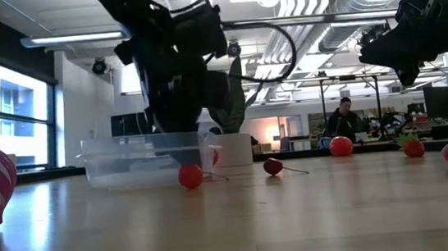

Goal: Pick and placing Produce into tupperware
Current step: Move the transparent bin to the center of the table

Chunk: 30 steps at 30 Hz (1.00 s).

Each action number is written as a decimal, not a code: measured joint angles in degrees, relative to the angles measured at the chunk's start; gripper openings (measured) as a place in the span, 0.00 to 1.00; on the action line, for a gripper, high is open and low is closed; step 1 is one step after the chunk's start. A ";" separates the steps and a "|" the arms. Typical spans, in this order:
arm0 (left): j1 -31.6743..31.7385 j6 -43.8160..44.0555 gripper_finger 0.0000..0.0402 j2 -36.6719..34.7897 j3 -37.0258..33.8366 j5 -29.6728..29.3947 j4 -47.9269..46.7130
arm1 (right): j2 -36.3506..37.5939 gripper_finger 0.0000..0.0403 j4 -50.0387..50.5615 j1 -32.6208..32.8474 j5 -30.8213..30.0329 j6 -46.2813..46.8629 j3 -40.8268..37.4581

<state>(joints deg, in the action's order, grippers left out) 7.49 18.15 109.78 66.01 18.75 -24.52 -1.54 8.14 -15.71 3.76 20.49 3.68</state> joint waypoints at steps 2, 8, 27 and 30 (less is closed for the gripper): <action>-0.67 -0.22 0.13 0.00 1.01 0.16 0.41 | 0.00 0.18 0.00 -0.02 0.01 -0.13 0.00; -2.80 0.24 0.13 -0.04 1.97 0.15 0.48 | 0.00 0.18 0.00 0.00 0.20 -0.22 0.00; -3.77 4.80 0.13 2.84 2.12 -4.31 2.53 | 0.02 0.18 0.00 -0.01 1.01 -0.09 0.02; -4.78 5.36 0.13 2.89 1.97 -4.12 3.75 | -0.24 0.18 0.00 -0.02 1.03 -0.20 0.02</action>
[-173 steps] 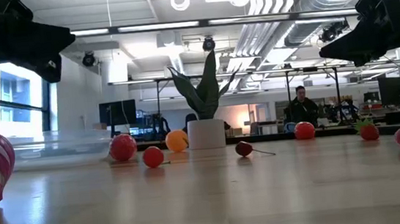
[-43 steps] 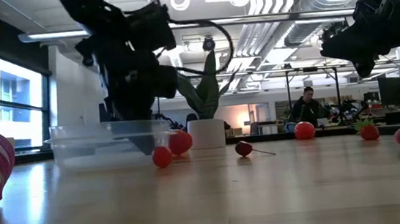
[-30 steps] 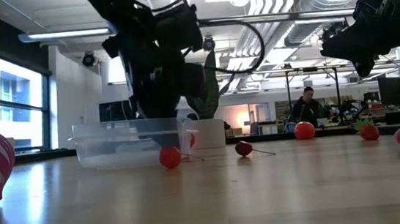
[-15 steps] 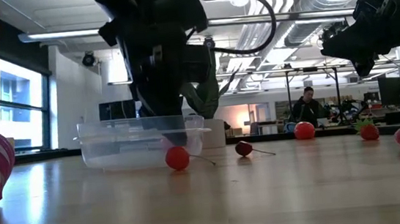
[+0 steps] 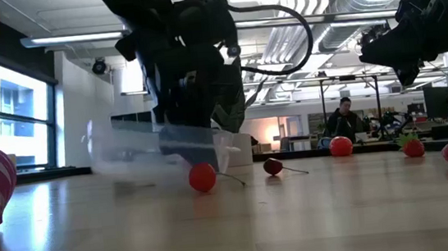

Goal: Pick and placing Produce into tupperware
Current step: Move the transparent bin to the center of the table, then put the red strawberry into the transparent bin

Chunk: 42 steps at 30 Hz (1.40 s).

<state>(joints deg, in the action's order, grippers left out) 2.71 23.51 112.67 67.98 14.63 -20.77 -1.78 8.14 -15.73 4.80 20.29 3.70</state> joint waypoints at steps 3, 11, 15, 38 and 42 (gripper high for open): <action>-0.23 0.96 0.13 0.17 -0.02 0.09 2.79 | -0.41 0.18 -0.02 0.02 0.17 0.00 0.00; -0.09 0.49 0.13 0.17 1.66 0.32 4.08 | -0.49 0.18 -0.02 0.00 0.17 0.18 0.00; -0.09 -0.79 0.13 0.15 2.95 -0.25 3.80 | -0.49 0.18 -0.02 0.02 0.18 0.20 0.00; -0.11 -6.63 0.13 -2.82 20.72 -17.48 -27.88 | -0.49 0.18 -0.02 0.02 0.16 0.40 0.00; -0.11 -6.78 0.13 -7.11 20.87 -20.27 -32.65 | -0.61 0.18 -0.11 0.02 0.15 0.42 0.00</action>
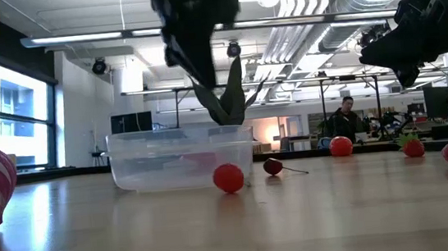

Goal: Pick and placing Produce into tupperware
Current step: Put the red strawberry into the transparent bin

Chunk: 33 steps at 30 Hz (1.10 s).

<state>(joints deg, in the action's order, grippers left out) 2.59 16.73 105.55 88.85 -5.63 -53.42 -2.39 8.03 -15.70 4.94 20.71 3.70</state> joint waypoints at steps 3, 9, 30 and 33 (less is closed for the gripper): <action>0.00 0.30 0.13 -4.75 -1.92 -3.52 -2.03 | -0.14 0.18 -0.08 0.00 0.01 -0.02 0.00; 0.02 3.51 0.13 -18.11 -12.22 -8.97 1.13 | -0.64 0.18 -0.30 0.00 -0.19 -0.12 -0.01; 10.29 -12.88 0.13 -47.49 -47.18 15.57 30.07 | -0.54 0.18 -4.63 -0.01 0.02 1.27 -0.02; 11.77 -15.80 0.13 -47.94 -47.20 21.10 29.80 | -0.62 0.18 -4.68 -0.02 0.05 1.24 -0.02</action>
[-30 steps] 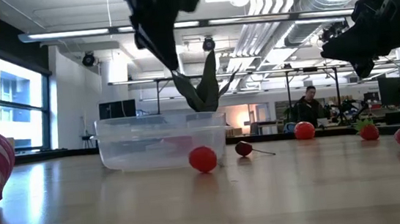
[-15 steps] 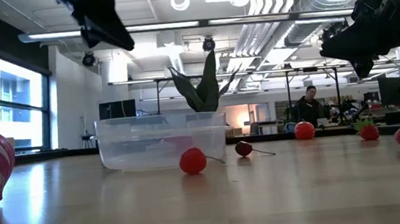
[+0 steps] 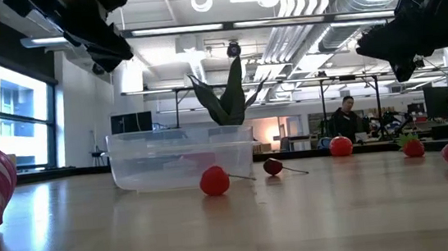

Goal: Pick and placing Produce into tupperware
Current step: Put the red strawberry into the transparent bin

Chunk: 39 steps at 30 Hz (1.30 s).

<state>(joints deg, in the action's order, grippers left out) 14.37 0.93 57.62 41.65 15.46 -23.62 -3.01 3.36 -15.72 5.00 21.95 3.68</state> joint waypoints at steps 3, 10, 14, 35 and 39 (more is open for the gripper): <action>2.13 -1.57 0.13 -1.83 0.02 -0.55 -1.17 | 0.02 0.18 0.02 0.02 0.33 -0.55 0.00; 6.08 -2.23 0.13 -9.81 0.00 -3.16 -9.59 | 0.02 0.18 0.00 0.02 1.12 -1.49 0.00; 6.26 -2.23 0.13 -15.90 0.00 -4.98 -11.09 | 0.02 0.18 0.02 0.02 1.16 -2.83 0.00; 6.26 -0.25 0.13 -19.16 -3.02 -6.04 -12.98 | 0.02 0.18 -0.16 0.02 1.18 -2.49 0.00; 6.26 -0.24 0.13 -19.16 -3.02 -6.06 -12.96 | 0.04 0.18 -0.19 0.02 0.27 -2.50 0.00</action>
<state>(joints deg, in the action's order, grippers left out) 20.62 0.69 38.46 38.63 9.41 -36.58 -2.96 3.17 -15.70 5.26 19.45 3.68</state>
